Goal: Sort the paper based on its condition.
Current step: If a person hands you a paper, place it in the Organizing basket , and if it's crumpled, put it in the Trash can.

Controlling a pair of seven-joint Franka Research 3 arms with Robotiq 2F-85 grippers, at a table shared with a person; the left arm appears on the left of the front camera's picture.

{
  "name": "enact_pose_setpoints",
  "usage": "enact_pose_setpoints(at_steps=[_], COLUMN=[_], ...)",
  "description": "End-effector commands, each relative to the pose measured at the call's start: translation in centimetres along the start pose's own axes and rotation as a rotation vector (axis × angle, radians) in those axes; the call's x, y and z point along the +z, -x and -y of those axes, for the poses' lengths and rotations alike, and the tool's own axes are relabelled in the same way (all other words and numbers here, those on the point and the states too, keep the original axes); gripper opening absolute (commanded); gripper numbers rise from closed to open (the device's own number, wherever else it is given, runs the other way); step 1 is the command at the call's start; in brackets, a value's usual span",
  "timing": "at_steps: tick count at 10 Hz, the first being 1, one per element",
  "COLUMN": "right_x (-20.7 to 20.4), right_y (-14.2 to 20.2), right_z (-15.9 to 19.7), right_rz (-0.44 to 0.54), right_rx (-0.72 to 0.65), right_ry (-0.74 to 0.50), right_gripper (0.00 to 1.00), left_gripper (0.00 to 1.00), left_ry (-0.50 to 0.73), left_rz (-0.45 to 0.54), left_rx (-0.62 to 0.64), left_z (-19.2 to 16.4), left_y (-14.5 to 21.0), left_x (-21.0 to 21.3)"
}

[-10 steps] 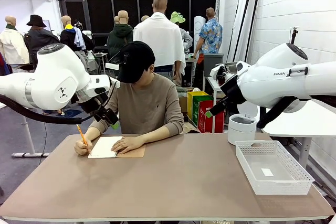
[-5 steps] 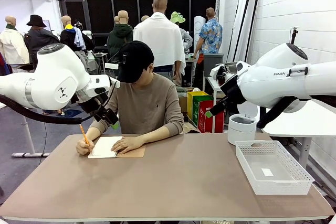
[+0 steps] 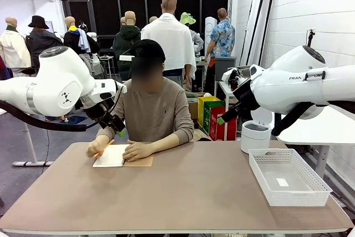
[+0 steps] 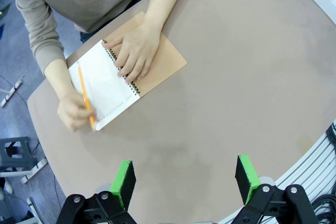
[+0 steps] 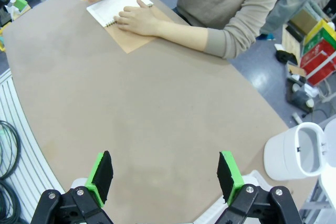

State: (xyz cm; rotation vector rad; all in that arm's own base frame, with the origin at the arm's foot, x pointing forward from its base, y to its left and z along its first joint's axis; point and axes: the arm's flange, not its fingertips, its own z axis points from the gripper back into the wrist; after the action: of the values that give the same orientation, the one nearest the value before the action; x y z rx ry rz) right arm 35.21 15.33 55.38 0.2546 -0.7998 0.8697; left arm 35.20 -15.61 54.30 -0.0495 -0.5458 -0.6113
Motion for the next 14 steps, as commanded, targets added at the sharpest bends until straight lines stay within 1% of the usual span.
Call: enact_pose_setpoints(at_steps=[1, 14], right_x=[0.0, 0.0], right_y=[0.01, 0.01], right_z=[0.04, 0.04], right_rz=[-0.001, -0.001], right_rx=[-0.002, -0.002], right_ry=[-0.003, -0.003], right_gripper=[1.0, 1.0], left_gripper=[1.0, 1.0], left_ry=[-0.009, -0.009], left_rz=[0.0, 0.0], left_rx=[-0.007, -0.007], left_z=[-0.13, -0.13], left_y=[0.03, 0.03], left_x=[0.1, 0.1])
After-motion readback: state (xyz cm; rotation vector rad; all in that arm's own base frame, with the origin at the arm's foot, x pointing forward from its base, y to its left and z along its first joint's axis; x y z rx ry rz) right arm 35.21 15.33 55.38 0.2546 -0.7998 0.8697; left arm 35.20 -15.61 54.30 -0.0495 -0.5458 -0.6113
